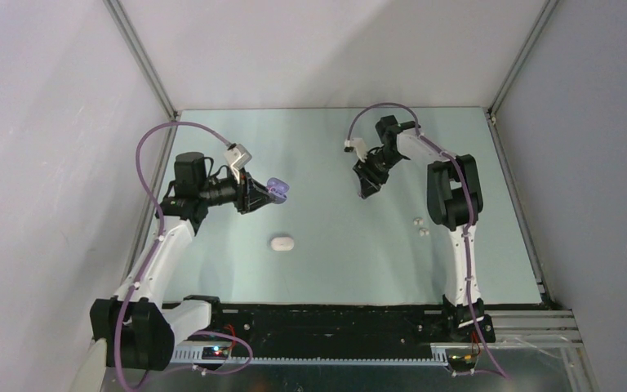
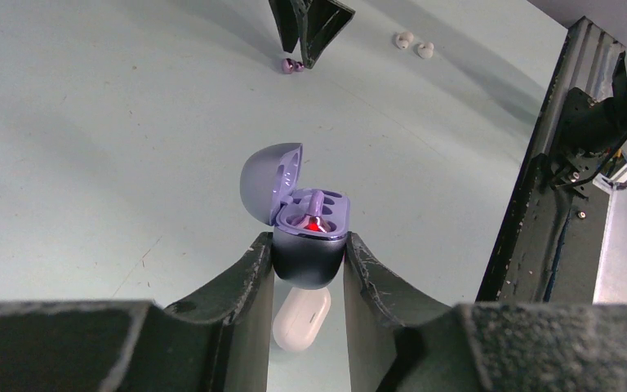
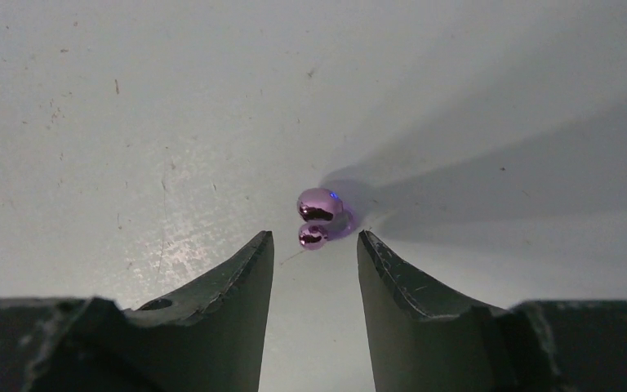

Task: Insert the wireless bluetooth earbuds into the charging case
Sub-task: Adjust the earbud at the center of the board.

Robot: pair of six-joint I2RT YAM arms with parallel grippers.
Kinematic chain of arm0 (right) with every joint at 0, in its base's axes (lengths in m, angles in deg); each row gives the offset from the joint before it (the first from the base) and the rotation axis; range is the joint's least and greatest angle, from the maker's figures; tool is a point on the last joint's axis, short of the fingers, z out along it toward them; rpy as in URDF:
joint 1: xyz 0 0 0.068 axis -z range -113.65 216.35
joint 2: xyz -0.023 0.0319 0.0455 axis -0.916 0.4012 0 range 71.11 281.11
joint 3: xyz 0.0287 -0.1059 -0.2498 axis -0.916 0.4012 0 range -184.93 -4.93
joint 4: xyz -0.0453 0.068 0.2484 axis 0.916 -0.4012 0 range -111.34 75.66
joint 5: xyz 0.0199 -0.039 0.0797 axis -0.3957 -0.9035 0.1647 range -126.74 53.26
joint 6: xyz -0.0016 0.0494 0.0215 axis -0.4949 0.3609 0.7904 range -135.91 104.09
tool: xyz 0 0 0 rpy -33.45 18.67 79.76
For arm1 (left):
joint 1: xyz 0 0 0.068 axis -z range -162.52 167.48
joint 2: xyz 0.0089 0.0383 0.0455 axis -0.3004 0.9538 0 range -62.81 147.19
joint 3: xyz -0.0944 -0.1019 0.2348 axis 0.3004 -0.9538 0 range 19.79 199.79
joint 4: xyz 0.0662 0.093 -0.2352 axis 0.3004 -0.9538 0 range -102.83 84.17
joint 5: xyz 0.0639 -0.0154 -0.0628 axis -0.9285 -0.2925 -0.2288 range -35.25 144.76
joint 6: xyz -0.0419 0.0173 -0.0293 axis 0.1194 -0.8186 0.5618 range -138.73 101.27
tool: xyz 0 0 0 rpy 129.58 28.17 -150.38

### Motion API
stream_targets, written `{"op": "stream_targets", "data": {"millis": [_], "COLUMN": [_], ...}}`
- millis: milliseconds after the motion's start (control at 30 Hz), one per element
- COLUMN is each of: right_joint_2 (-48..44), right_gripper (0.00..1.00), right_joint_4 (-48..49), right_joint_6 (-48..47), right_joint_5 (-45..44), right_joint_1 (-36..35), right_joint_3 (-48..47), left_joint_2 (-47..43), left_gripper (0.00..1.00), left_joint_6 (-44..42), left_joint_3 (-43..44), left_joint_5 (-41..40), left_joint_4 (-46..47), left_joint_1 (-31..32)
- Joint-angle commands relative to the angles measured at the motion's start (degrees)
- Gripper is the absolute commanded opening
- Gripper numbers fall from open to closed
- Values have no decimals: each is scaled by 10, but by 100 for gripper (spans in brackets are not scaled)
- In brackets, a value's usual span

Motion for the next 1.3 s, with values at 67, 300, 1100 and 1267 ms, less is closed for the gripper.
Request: {"op": "stream_targets", "data": {"millis": [67, 300, 1100, 1267], "right_joint_2": [15, 24, 33, 28], "right_gripper": [45, 43, 32, 33], "right_joint_4": [-5, -12, 6, 8], "right_joint_6": [-8, -9, -3, 11], "right_joint_5": [-10, -6, -68, -59], "right_joint_1": [-5, -5, -31, -39], "right_joint_3": [-39, -53, -45, -46], "left_joint_2": [-1, -5, -15, -16], "left_gripper": [0, 0, 0, 0], "left_joint_6": [-11, -12, -7, -1], "left_joint_3": [23, 19, 6, 1], "left_joint_5": [1, 0, -2, -2], "left_joint_4": [14, 14, 25, 33], "left_joint_1": [-4, -5, -4, -5]}}
